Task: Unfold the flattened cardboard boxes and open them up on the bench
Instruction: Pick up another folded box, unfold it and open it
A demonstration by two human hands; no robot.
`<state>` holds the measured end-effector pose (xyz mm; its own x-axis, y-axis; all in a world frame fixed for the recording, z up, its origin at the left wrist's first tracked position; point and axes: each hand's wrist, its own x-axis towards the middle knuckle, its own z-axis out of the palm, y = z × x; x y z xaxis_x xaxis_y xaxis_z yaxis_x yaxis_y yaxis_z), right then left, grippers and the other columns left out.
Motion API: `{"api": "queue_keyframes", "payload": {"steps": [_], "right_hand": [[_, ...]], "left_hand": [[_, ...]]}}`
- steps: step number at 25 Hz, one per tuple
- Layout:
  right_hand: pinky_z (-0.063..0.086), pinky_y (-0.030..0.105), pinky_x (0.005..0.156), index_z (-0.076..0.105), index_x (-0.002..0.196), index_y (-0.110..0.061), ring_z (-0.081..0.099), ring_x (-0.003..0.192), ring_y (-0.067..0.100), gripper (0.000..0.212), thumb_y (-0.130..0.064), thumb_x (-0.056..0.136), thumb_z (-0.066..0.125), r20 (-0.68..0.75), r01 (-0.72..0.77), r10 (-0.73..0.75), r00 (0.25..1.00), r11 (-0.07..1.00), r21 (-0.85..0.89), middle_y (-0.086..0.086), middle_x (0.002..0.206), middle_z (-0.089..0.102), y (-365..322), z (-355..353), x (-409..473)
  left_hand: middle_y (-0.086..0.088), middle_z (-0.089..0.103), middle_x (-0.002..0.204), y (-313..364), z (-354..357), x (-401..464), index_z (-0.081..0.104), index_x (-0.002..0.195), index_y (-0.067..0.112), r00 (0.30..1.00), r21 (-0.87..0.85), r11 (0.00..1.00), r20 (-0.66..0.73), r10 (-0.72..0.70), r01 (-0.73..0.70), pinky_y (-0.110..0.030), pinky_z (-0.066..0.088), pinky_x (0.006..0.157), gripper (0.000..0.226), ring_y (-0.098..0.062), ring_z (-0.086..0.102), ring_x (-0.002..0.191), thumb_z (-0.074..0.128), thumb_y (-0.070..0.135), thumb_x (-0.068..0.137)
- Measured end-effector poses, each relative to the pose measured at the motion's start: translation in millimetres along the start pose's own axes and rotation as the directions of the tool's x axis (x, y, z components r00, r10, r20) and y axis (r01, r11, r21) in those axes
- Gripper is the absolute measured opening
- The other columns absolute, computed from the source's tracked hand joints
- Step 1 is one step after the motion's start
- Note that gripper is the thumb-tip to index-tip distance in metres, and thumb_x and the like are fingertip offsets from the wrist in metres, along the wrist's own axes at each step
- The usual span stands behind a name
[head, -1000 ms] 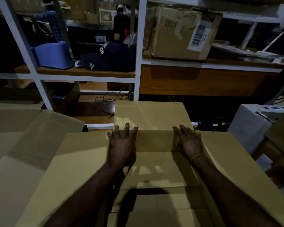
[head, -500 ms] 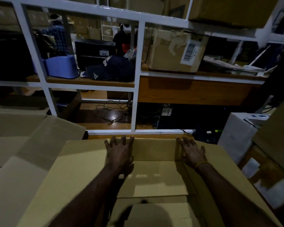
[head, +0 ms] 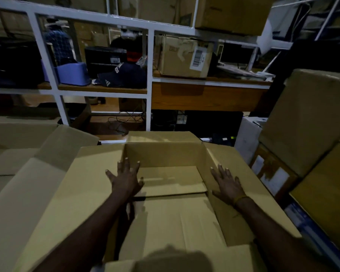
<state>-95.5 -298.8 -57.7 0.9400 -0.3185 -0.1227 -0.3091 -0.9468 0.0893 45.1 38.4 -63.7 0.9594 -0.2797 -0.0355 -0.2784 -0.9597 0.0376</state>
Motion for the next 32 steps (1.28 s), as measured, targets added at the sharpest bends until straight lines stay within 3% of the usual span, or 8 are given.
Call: {"api": "queue_keyframes", "payload": {"steps": [6, 13, 18, 20, 24, 27, 30, 32], "right_hand": [[0.013, 0.067, 0.113, 0.006, 0.155, -0.038, -0.004, 0.15, 0.033, 0.081, -0.058, 0.092, 0.052, 0.027, -0.051, 0.048, 0.998, 0.987, 0.155, 0.003, 0.164, -0.015, -3, 12, -101], [0.0, 0.069, 0.113, 0.037, 0.147, -0.036, -0.002, 0.15, 0.036, 0.058, -0.062, 0.095, 0.04, -0.085, -0.151, 0.208, 0.974, 0.886, 0.438, 0.008, 0.164, 0.004, -34, 29, -193], [0.013, 0.071, 0.112, 0.048, 0.14, -0.033, -0.009, 0.148, 0.038, 0.065, -0.069, 0.086, 0.051, -0.077, -0.198, 0.306, 0.949, 0.767, 0.61, 0.013, 0.163, -0.002, -52, 41, -232], [0.027, 0.067, 0.109, 0.049, 0.138, -0.033, 0.003, 0.146, 0.044, 0.07, -0.068, 0.079, 0.062, -0.054, -0.217, 0.326, 0.944, 0.734, 0.643, 0.012, 0.16, -0.005, -53, 44, -241], [0.043, 0.055, 0.102, 0.052, 0.134, -0.029, 0.031, 0.131, 0.047, 0.074, -0.061, 0.072, 0.076, -0.053, -0.24, 0.369, 0.928, 0.702, 0.671, 0.017, 0.151, 0.008, -56, 43, -249], [0.049, 0.045, 0.094, 0.057, 0.12, -0.026, 0.047, 0.11, 0.041, 0.066, -0.055, 0.067, 0.082, -0.044, -0.261, 0.41, 0.911, 0.658, 0.707, 0.019, 0.132, 0.028, -56, 42, -249], [0.048, 0.034, 0.087, 0.063, 0.101, -0.021, 0.047, 0.097, 0.031, 0.047, -0.04, 0.065, 0.088, -0.119, -0.149, 0.403, 0.907, 0.574, 0.805, 0.017, 0.119, 0.039, -49, 44, -248], [0.044, 0.031, 0.084, 0.062, 0.091, -0.025, 0.046, 0.097, 0.029, 0.038, -0.032, 0.065, 0.09, -0.178, -0.078, 0.423, 0.888, 0.521, 0.85, 0.012, 0.112, 0.041, -49, 46, -252]], "left_hand": [[-0.008, 0.006, 0.163, 14, 2, -116, 0.026, 0.151, 0.037, 0.991, -0.144, 0.982, -0.035, -0.131, 0.125, -0.071, 0.011, 0.109, 0.071, -0.041, 0.004, 0.148, 0.05, 0.063, 0.089], [-0.008, 0.017, 0.163, 48, 13, -231, 0.033, 0.148, 0.043, 0.984, -0.201, 0.97, -0.08, -0.157, 0.139, -0.069, 0.004, 0.112, 0.065, -0.039, 0.008, 0.149, 0.04, 0.07, 0.089], [-0.007, 0.009, 0.164, 50, 17, -286, 0.027, 0.15, 0.045, 0.985, -0.275, 0.948, -0.023, -0.173, 0.16, -0.07, 0.012, 0.11, 0.072, -0.042, -0.005, 0.148, 0.041, 0.076, 0.086], [-0.006, 0.008, 0.163, 44, 19, -297, 0.027, 0.149, 0.046, 0.977, -0.332, 0.922, 0.002, -0.212, 0.201, -0.069, 0.021, 0.108, 0.074, -0.046, 0.002, 0.146, 0.053, 0.071, 0.084], [-0.012, 0.03, 0.148, 36, 23, -291, 0.045, 0.139, 0.041, 0.979, -0.403, 0.899, -0.026, -0.201, 0.174, -0.054, 0.047, 0.095, 0.073, -0.043, 0.04, 0.129, 0.073, 0.061, 0.075], [-0.01, 0.04, 0.135, 30, 25, -285, 0.058, 0.124, 0.036, 0.979, -0.461, 0.878, -0.08, -0.186, 0.129, -0.045, 0.043, 0.092, 0.064, -0.038, 0.046, 0.122, 0.081, 0.054, 0.068], [-0.007, 0.046, 0.125, 25, 31, -288, 0.064, 0.115, 0.031, 0.962, -0.501, 0.863, -0.201, -0.186, 0.063, -0.04, 0.036, 0.092, 0.056, -0.033, 0.049, 0.115, 0.087, 0.044, 0.065], [-0.006, 0.047, 0.121, 22, 35, -289, 0.066, 0.111, 0.031, 0.941, -0.527, 0.85, -0.281, -0.189, 0.013, -0.034, 0.033, 0.084, 0.051, -0.034, 0.05, 0.108, 0.087, 0.042, 0.065]]}}
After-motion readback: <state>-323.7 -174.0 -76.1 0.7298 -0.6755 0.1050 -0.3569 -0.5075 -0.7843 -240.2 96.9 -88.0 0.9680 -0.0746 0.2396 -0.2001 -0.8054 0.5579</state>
